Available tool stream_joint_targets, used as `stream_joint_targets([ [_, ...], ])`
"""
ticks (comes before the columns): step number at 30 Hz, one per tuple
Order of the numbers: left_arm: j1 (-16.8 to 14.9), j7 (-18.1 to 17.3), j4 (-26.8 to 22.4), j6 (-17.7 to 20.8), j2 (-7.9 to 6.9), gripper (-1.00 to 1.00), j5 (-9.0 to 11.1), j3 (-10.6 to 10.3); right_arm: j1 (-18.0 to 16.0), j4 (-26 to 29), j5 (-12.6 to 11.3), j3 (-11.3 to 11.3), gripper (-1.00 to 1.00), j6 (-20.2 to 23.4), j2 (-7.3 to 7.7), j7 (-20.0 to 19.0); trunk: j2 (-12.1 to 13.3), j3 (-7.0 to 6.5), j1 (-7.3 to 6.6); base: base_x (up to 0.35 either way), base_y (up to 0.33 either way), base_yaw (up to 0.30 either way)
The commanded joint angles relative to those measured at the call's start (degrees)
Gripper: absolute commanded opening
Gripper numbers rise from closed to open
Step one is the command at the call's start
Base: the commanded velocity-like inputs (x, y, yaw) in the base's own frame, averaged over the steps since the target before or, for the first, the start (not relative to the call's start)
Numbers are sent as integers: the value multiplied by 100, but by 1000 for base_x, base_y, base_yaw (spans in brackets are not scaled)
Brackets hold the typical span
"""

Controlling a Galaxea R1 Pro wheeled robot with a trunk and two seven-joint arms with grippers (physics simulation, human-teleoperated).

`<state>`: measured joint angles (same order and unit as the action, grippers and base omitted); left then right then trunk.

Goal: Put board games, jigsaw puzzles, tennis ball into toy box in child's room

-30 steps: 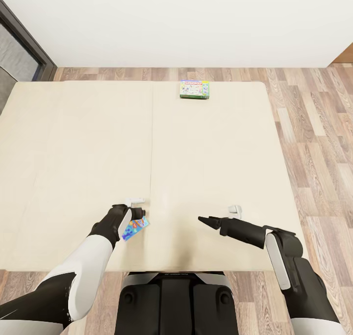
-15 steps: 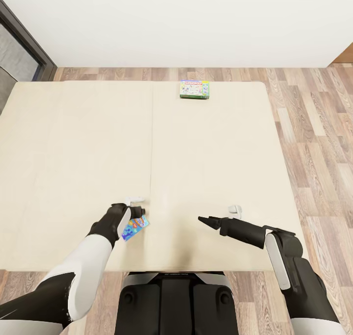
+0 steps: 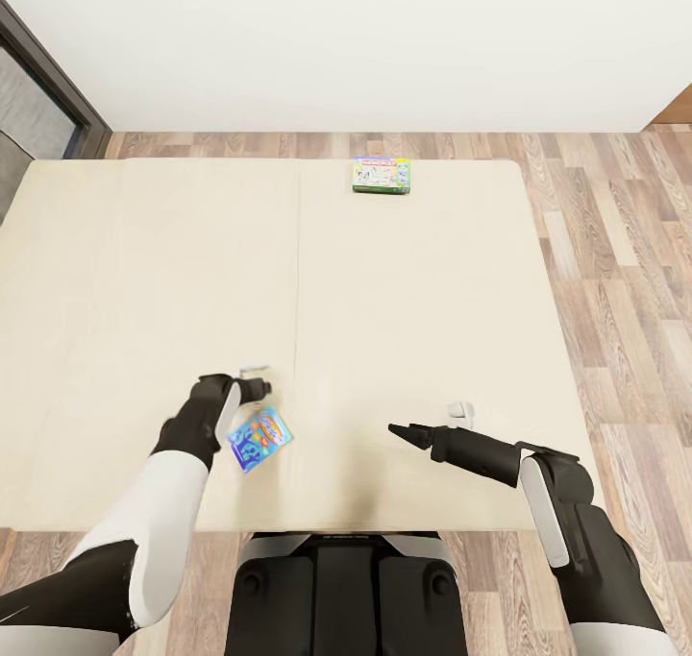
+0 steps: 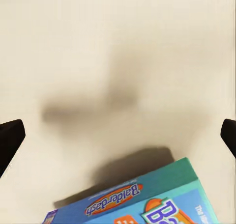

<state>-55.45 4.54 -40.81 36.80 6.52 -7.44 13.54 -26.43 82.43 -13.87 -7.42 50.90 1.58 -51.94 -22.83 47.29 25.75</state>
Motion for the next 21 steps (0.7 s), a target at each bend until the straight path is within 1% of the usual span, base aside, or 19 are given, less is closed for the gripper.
stream_joint_targets([
  [1, 0, -41, -63, 79, 8, 100, -57, 28, -3, 1, -2, -5, 100, 25, 0, -18, -9, 6, 3, 0, 0, 0],
  [3, 3, -84, -157, 182, 8, 100, -57, 30, -3, 1, -2, -5, 100, 27, 0, -18, -9, 6, 3, 0, 0, 0],
  [4, 5, -164, -272, 320, 7, 100, -56, 32, -3, 1, -2, -5, 100, 26, 0, -18, -9, 6, 3, 0, 0, 0],
  [8, 12, -321, -414, 519, 3, 100, -71, 34, -3, -2, -2, -5, 100, 26, 0, -18, -9, 6, 3, 0, 0, 0],
  [11, 18, -398, -461, 678, -60, 100, -72, 32, -3, -5, -2, -5, 100, 26, 0, -18, -9, 6, 3, 0, 0, 0],
  [12, 21, -457, -481, 795, -159, 100, -64, 30, -3, -6, -2, -5, 100, 25, 0, -18, -9, 6, 3, 0, 0, 0],
  [14, 22, -540, -493, 901, -283, 100, -52, 28, -3, -7, -2, -5, 100, 25, 2, -18, -9, 6, 3, 0, 0, 0],
  [15, 25, -671, -501, 986, -419, 100, -26, 27, -3, -7, -2, -5, 100, 25, 3, -18, -9, 6, 3, 0, 0, 0],
  [18, 33, -972, -505, 1073, -619, 100, 34, 27, -3, -7, -2, -5, 100, 25, 2, -18, -9, 6, 3, 0, 0, 0],
  [19, 40, -1213, -506, 1111, -730, 100, 65, 26, -3, -7, -2, -5, 100, 25, 1, -18, -9, 6, 3, 0, 0, 0],
  [21, 49, -1456, -506, 1136, -821, 100, 82, 26, -3, -8, -2, -5, 100, 25, 1, -18, -9, 6, 3, 0, 0, 0],
])
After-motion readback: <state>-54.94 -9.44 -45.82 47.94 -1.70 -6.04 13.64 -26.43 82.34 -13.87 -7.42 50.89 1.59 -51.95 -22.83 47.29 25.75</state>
